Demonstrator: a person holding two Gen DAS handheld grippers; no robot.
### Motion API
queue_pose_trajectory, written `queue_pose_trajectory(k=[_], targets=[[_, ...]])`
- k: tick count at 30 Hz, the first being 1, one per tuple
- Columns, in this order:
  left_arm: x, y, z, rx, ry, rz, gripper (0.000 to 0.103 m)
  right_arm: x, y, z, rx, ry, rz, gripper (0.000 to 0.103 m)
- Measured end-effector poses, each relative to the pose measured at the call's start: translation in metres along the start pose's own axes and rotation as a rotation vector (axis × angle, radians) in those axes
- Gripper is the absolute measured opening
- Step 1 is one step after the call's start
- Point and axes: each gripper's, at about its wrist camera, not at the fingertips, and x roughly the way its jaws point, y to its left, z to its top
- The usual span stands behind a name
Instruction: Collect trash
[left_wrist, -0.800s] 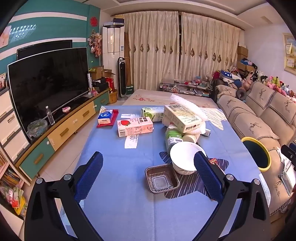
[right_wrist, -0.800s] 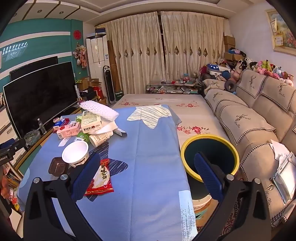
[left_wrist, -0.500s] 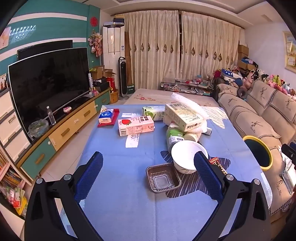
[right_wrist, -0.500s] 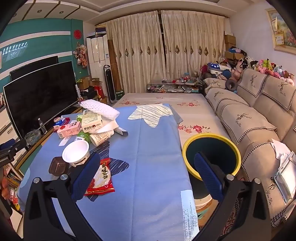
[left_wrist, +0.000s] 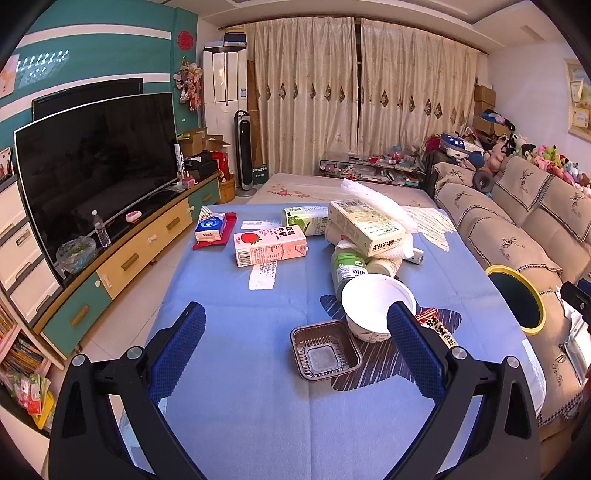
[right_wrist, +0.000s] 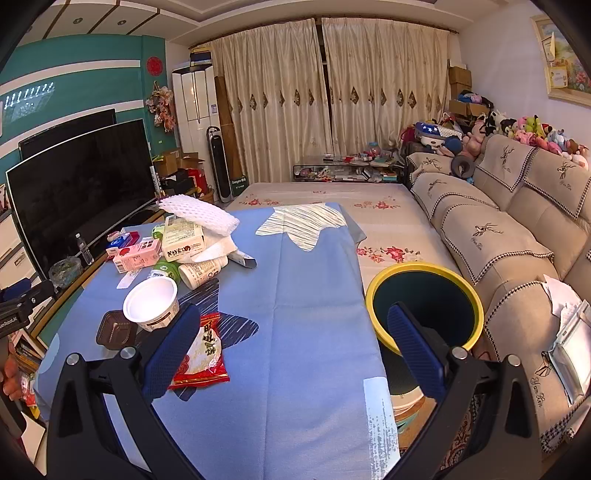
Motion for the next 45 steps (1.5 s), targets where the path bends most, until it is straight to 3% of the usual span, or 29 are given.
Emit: queue_pose_trajectory(k=[19, 29, 45], targets=[[0.003, -0.001, 0.001, 0.011, 0.009, 0.004, 0.097, 0.002, 0.002, -0.001, 0.002, 0.007, 0.0, 0.097], [0.005, -0.001, 0.0, 0.013, 0.011, 0.003, 0.097, 0.018, 0.012, -0.017, -0.002, 0.013, 0.006, 0.097], [0.009, 0.0, -0.002, 0.013, 0.019, 0.003, 0.097, 0.017, 0.005, -0.009, 0.01, 0.035, 0.012, 0.097]])
